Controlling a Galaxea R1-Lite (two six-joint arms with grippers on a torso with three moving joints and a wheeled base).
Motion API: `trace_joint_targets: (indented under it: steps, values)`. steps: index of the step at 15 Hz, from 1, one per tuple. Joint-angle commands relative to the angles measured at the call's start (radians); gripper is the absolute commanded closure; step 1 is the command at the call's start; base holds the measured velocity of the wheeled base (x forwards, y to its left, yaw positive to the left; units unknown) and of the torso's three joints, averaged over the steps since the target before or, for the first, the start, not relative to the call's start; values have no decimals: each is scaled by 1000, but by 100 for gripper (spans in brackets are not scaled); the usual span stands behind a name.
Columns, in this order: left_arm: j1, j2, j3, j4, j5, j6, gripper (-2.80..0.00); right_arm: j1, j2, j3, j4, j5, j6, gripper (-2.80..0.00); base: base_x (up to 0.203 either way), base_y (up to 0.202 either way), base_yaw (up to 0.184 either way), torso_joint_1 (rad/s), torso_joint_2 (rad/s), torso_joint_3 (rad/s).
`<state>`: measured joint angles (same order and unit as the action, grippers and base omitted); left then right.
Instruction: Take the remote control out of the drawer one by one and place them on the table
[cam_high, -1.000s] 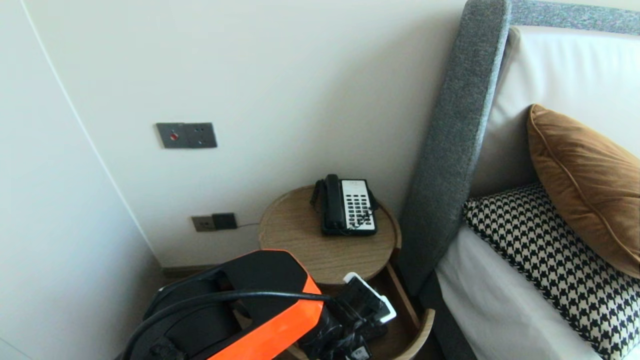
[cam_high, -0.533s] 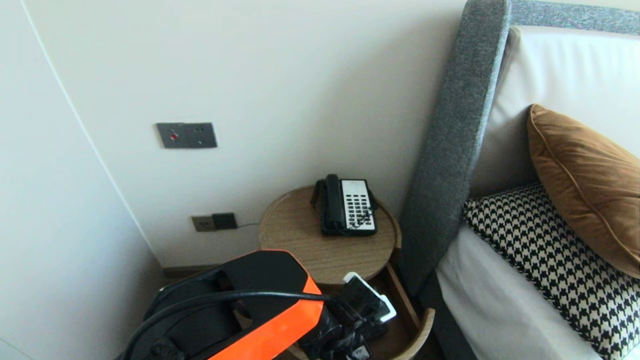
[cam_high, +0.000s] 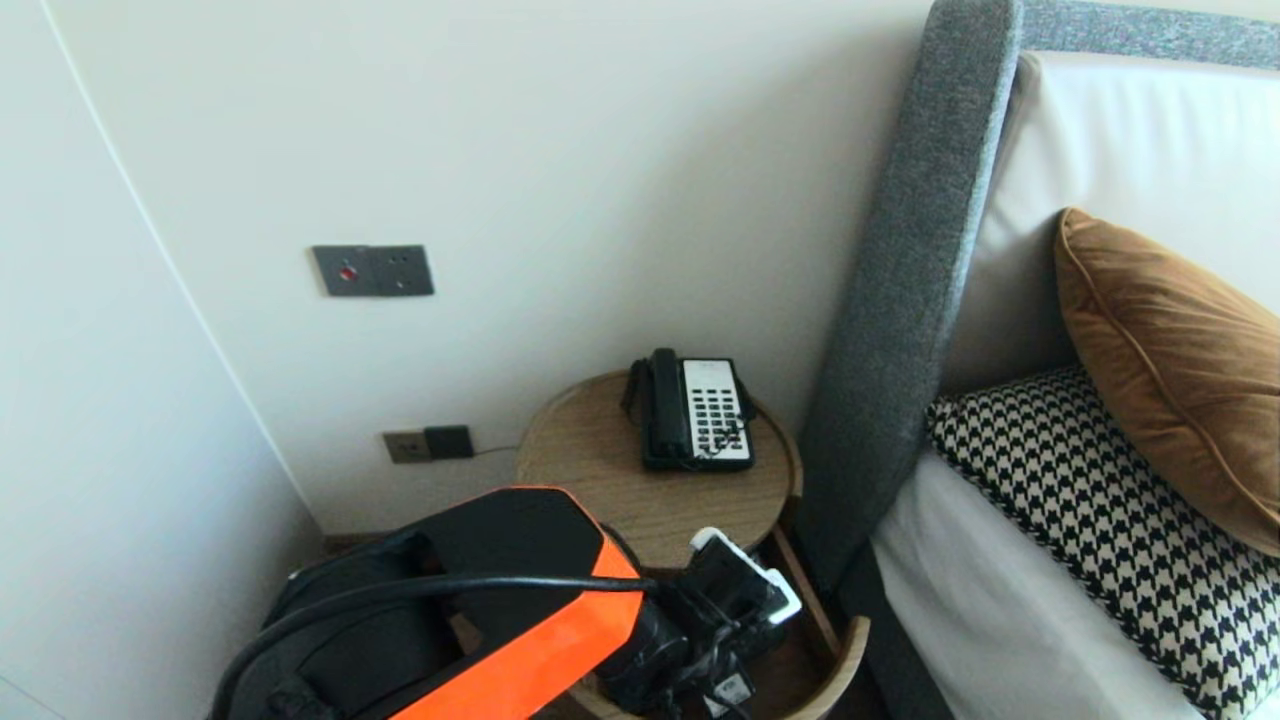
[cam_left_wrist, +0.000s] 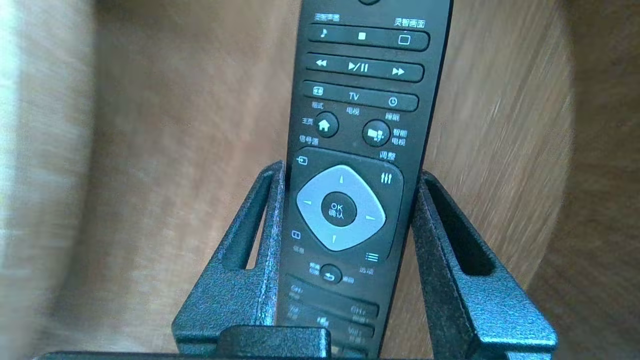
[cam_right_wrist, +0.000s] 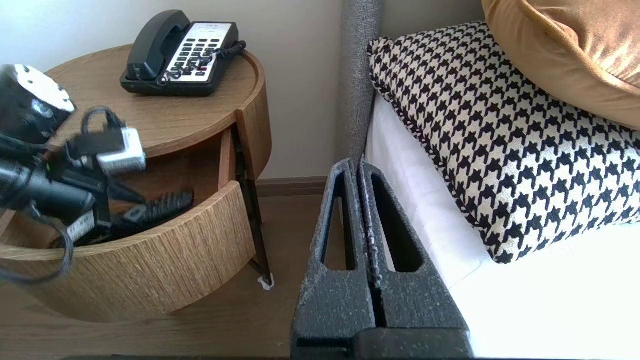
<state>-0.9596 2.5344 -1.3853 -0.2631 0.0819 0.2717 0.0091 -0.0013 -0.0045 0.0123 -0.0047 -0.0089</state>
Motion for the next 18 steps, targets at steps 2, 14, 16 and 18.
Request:
trace_joint_targets:
  steps: [2, 14, 16, 18]
  values:
    - [0, -60, 4, -2, 38, 1, 0, 0, -3, 1, 0, 0, 0, 0, 0, 0, 0, 0, 0, 0]
    - [0, -214, 50, 2, 59, -20, 0, 0, -3, 0, 0, 0, 0, 0, 0, 0, 0, 0, 0, 0]
    - [-2, -229, 58, 1, 59, -20, 0, 0, -3, 0, 0, 0, 0, 0, 0, 0, 0, 0, 0, 0]
    - [-7, -237, 61, 2, 72, -20, 0, 0, -3, 0, 0, 0, 0, 0, 0, 0, 0, 0, 0, 0]
